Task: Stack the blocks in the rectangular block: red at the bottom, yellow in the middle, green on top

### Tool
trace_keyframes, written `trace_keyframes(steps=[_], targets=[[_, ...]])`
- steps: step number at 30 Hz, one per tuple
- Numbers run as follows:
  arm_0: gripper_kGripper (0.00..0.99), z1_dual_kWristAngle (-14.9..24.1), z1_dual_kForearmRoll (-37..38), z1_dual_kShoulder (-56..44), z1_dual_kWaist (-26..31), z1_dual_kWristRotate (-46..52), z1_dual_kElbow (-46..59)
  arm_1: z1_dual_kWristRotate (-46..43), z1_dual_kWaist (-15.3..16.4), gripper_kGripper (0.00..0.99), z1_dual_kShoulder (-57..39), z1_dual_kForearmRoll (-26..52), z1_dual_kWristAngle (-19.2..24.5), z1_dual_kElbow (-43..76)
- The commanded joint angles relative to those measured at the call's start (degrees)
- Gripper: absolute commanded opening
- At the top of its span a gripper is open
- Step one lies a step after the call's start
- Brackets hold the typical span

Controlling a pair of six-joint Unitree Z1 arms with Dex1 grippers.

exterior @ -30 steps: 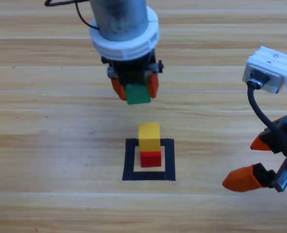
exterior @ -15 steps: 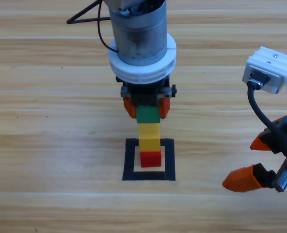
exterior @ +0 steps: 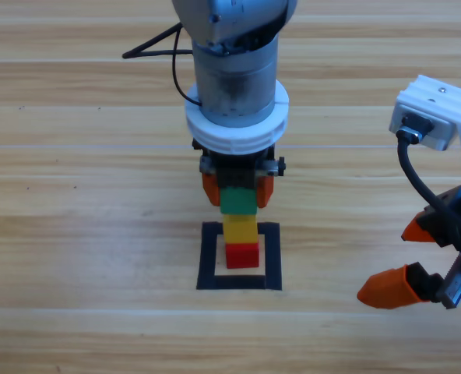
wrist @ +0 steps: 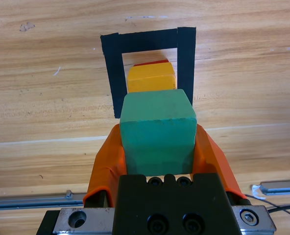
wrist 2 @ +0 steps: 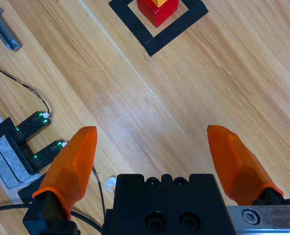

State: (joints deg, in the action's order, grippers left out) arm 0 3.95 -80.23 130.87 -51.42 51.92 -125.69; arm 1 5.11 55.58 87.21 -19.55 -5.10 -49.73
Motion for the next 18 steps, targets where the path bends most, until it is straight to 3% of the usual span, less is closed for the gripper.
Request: trace_keyframes(steps=[1, 18], targets=[[0.000, 0.7, -0.2, 3.1, -0.2, -0.8, -0.8, -0.6, -1.4, 0.990, 0.2, -0.7, -1.2, 0.3], [0.000, 0.5, -0.2, 4.0, 0.1, -0.8, -0.7, -0.6, -1.4, 0.990, 0.6, -0.7, -1.2, 0.3]])
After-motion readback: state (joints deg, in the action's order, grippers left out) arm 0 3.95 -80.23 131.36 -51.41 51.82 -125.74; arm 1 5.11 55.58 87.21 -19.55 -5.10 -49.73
